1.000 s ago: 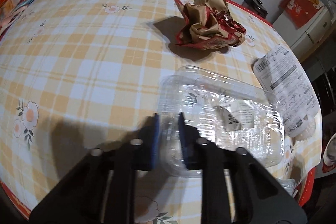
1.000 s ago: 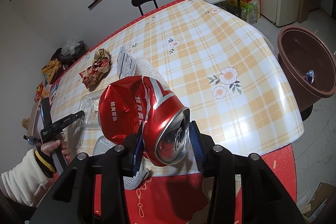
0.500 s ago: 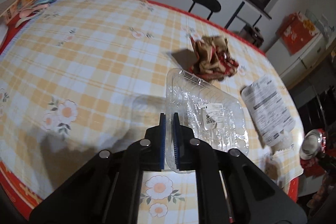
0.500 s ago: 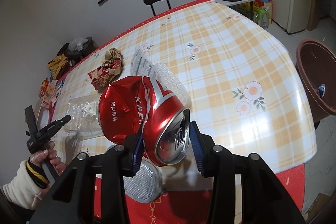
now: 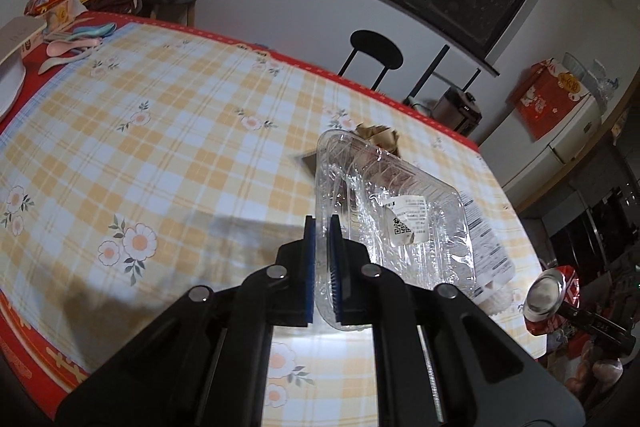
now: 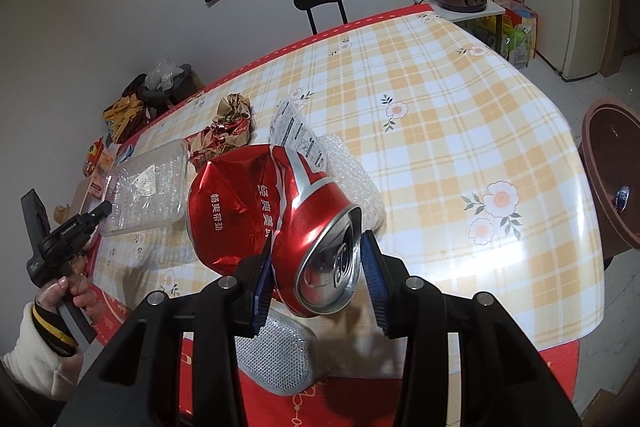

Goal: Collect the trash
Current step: 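Carry the red can in the right tool to the bin and release while the left tool holds the tray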

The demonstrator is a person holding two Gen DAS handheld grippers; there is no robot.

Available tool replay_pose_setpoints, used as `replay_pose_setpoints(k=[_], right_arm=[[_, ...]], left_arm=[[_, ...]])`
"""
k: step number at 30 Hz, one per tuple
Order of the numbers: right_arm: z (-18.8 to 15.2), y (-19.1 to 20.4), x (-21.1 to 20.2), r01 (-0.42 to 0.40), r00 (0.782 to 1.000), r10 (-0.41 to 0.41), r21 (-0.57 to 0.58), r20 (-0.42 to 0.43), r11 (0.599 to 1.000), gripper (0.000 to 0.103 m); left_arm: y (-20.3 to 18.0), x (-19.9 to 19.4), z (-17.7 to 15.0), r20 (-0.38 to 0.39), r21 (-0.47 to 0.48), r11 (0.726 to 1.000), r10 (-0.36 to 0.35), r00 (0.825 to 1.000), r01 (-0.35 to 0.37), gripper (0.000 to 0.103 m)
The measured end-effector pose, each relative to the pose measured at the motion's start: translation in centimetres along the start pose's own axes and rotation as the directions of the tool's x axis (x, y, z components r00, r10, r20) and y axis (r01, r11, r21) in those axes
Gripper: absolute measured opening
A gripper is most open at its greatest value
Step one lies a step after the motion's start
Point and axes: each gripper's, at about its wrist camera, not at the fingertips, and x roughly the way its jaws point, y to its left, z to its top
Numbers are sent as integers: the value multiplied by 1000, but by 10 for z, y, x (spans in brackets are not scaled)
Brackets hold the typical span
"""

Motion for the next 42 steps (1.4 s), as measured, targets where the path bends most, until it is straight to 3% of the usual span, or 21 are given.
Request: replay_pose_setpoints(k=[11,17,23,27,31,37,39,42], right_arm=[[7,-69,-40,-4,996,-2,68,92,998,41],[15,-151,-76,3,989,-23,136,144,991,41],[27,-262,-121,28,980,-70,218,187,976,41],[36,-331,-136,74,975,-127,273,185,959,41],[45,-376,-136,100,975,-155,309,160,946,41],[52,-408,-117,91,985,-135,348,105,933,43],[55,-411,-112,77,988,-119,342,103,937,53],[60,-413,-111,64,988,-106,333,109,941,57]], left_arm=[[-68,-12,-3,37,56,998,-16,999,14,10],[-135,-15,-14,64,67,998,-27,998,22,10],[-223,-9,-38,72,53,998,-48,996,44,10],[-281,-3,-60,79,50,998,-51,996,47,10],[-321,-1,-74,79,46,998,-57,995,54,10],[-358,-6,-93,76,64,997,-40,996,35,10],[-363,-7,-96,78,66,997,-33,996,28,10],[-370,-8,-99,80,69,997,-27,996,21,10]])
